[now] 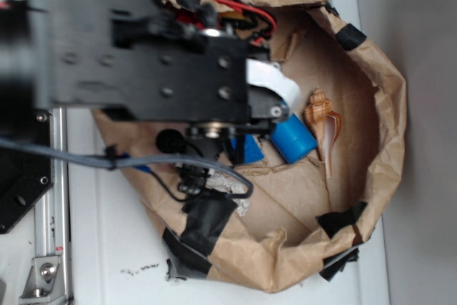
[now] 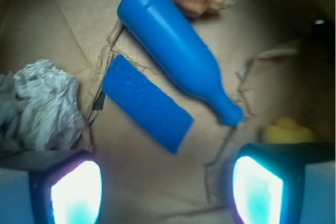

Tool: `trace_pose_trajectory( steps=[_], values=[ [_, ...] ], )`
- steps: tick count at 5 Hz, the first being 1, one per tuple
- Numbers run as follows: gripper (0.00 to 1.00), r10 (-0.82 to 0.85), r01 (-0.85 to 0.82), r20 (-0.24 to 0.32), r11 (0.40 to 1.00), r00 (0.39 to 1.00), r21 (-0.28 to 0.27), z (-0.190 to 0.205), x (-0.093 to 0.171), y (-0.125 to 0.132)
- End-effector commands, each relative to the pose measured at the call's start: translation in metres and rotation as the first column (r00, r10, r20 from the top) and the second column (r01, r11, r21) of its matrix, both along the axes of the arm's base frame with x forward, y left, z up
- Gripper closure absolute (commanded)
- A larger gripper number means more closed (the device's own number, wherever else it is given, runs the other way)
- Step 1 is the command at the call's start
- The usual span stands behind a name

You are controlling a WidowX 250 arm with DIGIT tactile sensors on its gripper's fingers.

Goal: Grab the blue sponge.

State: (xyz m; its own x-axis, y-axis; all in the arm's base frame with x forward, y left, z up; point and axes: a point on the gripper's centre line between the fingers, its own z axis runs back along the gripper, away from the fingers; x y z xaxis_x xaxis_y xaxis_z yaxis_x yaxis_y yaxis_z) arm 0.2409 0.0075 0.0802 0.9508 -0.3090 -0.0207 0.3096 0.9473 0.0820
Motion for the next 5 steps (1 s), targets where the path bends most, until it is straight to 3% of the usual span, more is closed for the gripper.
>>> trace_pose_trajectory(
  steps=[1, 2, 3, 4, 5],
  values=[
    [0.00, -0.049, 0.050, -0.042, 0.999, 0.998, 0.011, -0.032, 0.003, -0.012],
    [0.00, -0.149, 0.151, -0.049, 0.988, 0.988, 0.030, -0.042, 0.004, -0.028],
    [0.00, -0.258, 0.260, -0.077, 0.966, 0.963, 0.015, -0.052, 0.001, -0.043],
    [0.00, -0.297, 0.301, -0.085, 0.953, 0.951, 0.039, -0.064, 0.005, -0.051],
    [0.00, -0.291, 0.296, -0.058, 0.951, 0.955, 0.088, -0.056, 0.019, -0.044]
  ],
)
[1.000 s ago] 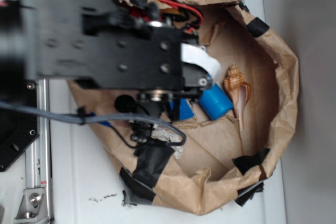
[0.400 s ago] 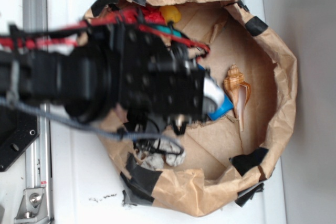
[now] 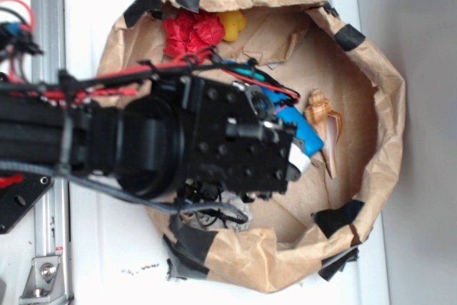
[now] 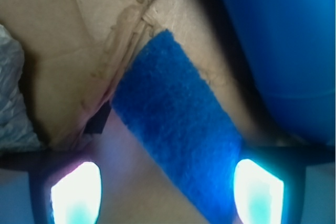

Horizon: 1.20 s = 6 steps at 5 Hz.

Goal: Grab the blue sponge.

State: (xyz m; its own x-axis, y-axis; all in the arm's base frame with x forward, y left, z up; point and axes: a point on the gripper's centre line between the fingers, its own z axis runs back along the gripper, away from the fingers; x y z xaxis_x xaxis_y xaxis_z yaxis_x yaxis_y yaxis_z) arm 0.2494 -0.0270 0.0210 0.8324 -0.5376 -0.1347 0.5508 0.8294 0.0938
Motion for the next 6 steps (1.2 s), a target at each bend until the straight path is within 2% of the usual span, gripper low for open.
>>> trace_pose_trajectory(
  steps=[1, 2, 3, 5, 6],
  values=[
    [0.00, -0.022, 0.018, 0.089, 0.999, 0.996, 0.038, 0.016, 0.019, 0.002],
    [0.00, 0.003, -0.006, 0.068, 0.999, 0.998, 0.035, 0.012, 0.018, 0.006],
    [1.00, 0.062, -0.063, -0.036, 0.998, 0.997, -0.028, 0.006, 0.008, 0.003],
    [1.00, 0.066, -0.067, -0.051, 0.998, 0.997, -0.009, 0.000, -0.011, -0.002],
    [1.00, 0.243, -0.243, -0.003, 0.969, 0.970, 0.038, 0.025, -0.017, -0.004]
  ],
)
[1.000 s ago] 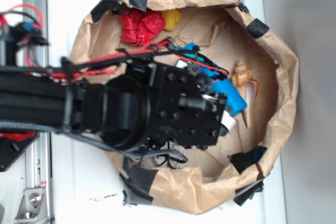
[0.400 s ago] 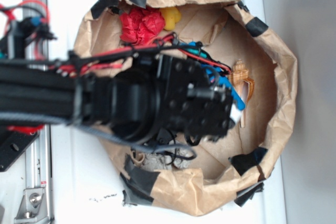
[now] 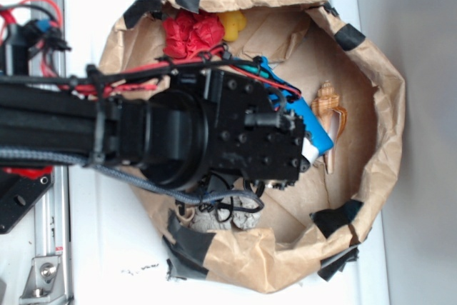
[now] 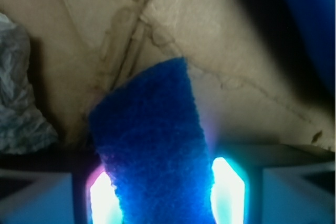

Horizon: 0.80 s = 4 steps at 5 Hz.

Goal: Grab the blue sponge.

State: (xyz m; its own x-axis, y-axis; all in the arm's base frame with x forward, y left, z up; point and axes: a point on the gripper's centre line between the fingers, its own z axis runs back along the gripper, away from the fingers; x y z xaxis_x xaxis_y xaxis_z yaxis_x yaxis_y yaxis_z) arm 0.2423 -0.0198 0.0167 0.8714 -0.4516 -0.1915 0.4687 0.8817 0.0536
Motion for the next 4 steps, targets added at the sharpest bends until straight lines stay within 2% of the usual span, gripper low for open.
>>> trace_pose_trajectory(
  steps=[1, 2, 3, 4],
  values=[
    [1.00, 0.386, -0.380, 0.078, 0.921, 0.919, -0.081, 0.081, -0.015, 0.005],
    [1.00, 0.606, -0.584, 0.088, 0.789, 0.790, -0.190, 0.129, -0.013, 0.018],
    [1.00, 0.753, -0.730, 0.127, 0.657, 0.645, -0.187, 0.161, -0.014, 0.014],
    [1.00, 0.770, -0.743, 0.146, 0.638, 0.621, -0.205, 0.162, -0.013, 0.012]
  ],
)
